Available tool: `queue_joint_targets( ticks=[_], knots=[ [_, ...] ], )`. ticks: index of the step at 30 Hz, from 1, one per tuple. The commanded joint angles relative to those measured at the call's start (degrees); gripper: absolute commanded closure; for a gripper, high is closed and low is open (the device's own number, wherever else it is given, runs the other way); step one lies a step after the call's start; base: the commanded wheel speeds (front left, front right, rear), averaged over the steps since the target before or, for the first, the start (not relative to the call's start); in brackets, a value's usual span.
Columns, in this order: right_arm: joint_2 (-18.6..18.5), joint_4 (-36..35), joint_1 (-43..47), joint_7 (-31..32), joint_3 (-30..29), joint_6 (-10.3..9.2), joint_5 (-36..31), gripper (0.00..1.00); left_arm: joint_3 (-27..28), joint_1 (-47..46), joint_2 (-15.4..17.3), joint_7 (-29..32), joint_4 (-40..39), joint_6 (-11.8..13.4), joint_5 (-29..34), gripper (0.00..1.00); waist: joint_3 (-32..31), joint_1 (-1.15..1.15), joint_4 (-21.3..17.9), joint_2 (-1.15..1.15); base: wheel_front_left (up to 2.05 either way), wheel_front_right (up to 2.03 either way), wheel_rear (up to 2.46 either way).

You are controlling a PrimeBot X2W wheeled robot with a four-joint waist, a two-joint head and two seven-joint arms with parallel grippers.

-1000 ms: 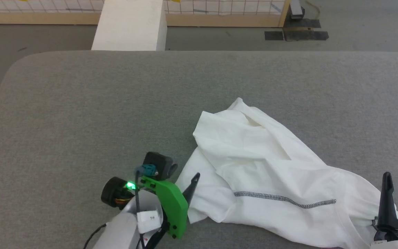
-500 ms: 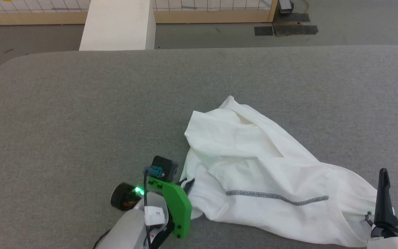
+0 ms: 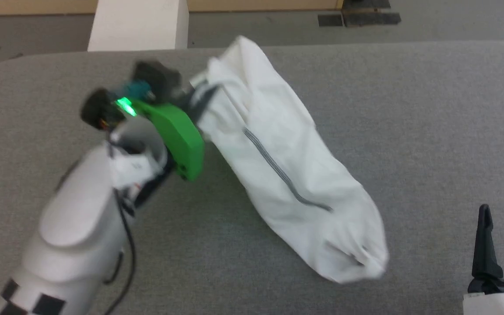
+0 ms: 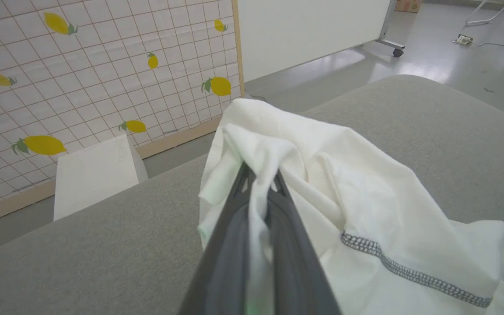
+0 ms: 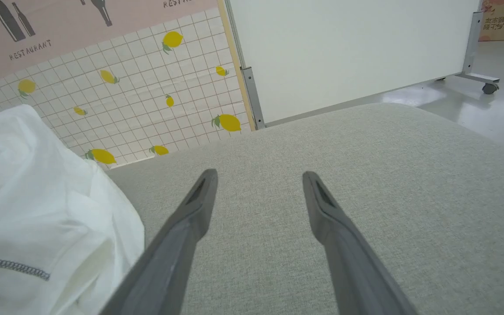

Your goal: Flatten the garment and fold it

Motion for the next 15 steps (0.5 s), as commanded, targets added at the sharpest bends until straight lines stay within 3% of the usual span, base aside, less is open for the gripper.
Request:
queue_joint_targets(
  ticks=[1,4,5,6,7,15],
  knots=[
    [-0.04,0.02,-1.75,-0.32,0.19,-0.08,0.4,0.0,1.29,-1.62,0.98,0.38,0.88,-0.2,-1.39,1.0,3.2,0.0,-1.52,0.0,0.0,0.0,0.0],
    [-0.04,0.31,-3.16,-0.32,0.7,-0.08,0.77,0.0,2.9,-3.13,3.05,1.54,5.09,0.02,-2.13,1.0,5.85,0.0,-2.84,0.0,0.0,0.0,0.0],
    [-0.04,0.42,-3.58,-0.32,0.8,-0.08,0.87,0.0,2.94,-3.19,3.61,1.65,6.39,0.14,-1.81,0.74,6.4,0.0,-3.14,0.0,0.0,0.0,0.0],
    [-0.04,0.58,-4.05,-0.33,0.95,-0.08,0.96,0.0,2.77,-3.02,4.27,1.74,7.92,0.25,-1.3,0.21,7.1,0.0,-3.54,0.0,0.0,0.0,0.0],
    [-0.04,0.7,-4.42,-0.33,1.0,-0.08,1.05,0.0,2.91,-2.71,4.47,1.65,9.1,0.66,-1.22,0.0,7.63,0.0,-3.8,0.0,0.0,0.0,0.0],
    [-0.04,2.01,-5.91,-0.33,0.58,-0.08,0.93,0.0,4.22,-2.56,4.03,-0.11,13.78,2.79,-1.86,0.0,8.42,0.0,-2.82,0.0,0.0,0.0,0.0]
  ],
)
